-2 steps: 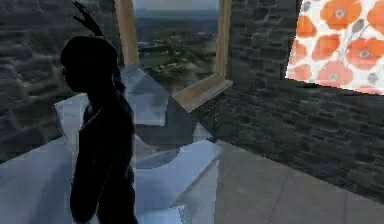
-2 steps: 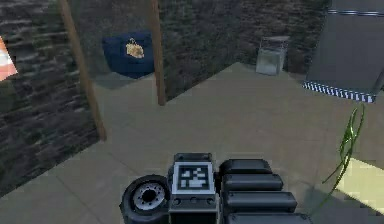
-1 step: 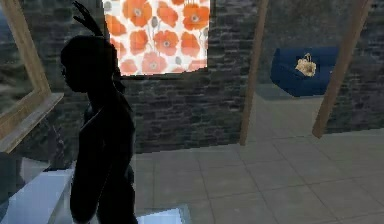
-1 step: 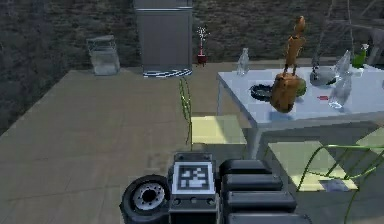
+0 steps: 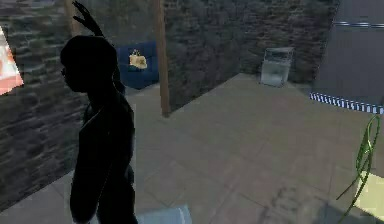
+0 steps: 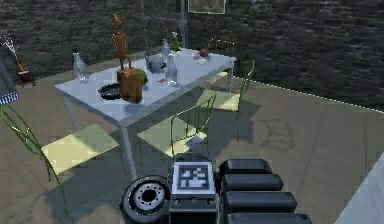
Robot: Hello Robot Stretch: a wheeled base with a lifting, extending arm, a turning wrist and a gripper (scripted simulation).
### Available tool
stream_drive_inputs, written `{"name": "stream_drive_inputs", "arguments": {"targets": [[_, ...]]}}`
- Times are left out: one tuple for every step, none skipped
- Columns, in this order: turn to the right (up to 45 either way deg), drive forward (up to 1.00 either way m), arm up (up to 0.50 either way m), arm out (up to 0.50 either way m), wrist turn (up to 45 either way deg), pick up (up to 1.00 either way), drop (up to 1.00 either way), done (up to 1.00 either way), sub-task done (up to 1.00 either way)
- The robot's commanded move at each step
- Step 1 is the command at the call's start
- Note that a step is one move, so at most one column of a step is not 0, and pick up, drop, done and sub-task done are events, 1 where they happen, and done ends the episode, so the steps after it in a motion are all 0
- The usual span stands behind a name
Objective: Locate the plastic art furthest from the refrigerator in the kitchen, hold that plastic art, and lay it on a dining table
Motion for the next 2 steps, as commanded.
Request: {"name": "stream_drive_inputs", "arguments": {"targets": [[36.0,0.00,0.00,0.00,0.0,0.00,0.00,0.00,0.00],[0.0,0.20,0.00,0.00,0.0,0.00,0.00,0.00,0.00]]}}
